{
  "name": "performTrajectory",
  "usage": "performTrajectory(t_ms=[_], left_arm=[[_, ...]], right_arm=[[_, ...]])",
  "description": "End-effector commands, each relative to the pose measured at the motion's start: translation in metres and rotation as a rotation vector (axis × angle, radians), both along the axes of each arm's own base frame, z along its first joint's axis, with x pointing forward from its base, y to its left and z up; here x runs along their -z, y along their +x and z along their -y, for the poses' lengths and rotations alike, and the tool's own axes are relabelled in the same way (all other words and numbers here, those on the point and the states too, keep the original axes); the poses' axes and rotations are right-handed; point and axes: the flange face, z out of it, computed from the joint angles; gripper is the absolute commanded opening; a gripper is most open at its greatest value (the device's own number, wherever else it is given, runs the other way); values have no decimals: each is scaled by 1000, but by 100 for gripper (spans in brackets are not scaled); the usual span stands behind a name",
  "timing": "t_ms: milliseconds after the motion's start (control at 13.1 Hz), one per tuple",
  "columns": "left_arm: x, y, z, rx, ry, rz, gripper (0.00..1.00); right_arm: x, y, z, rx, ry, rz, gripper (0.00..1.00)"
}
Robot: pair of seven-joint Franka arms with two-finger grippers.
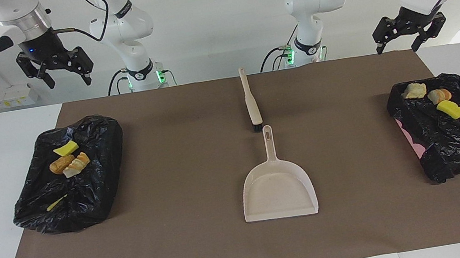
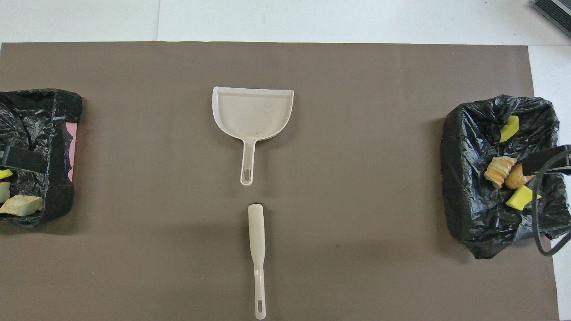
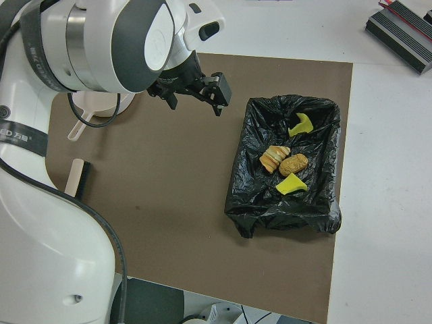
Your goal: Sweep and dump trash in bin
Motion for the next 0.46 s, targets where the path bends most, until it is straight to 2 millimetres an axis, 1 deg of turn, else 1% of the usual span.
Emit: performTrajectory(t_ms=[0,380], left_arm=[[-8,1,-2,-5,4,23,100],[-9,-1,-2,-5,4,22,100]], right_arm=[[0,-5,2,-8,22,6,100],[0,-5,2,-8,22,6,100]])
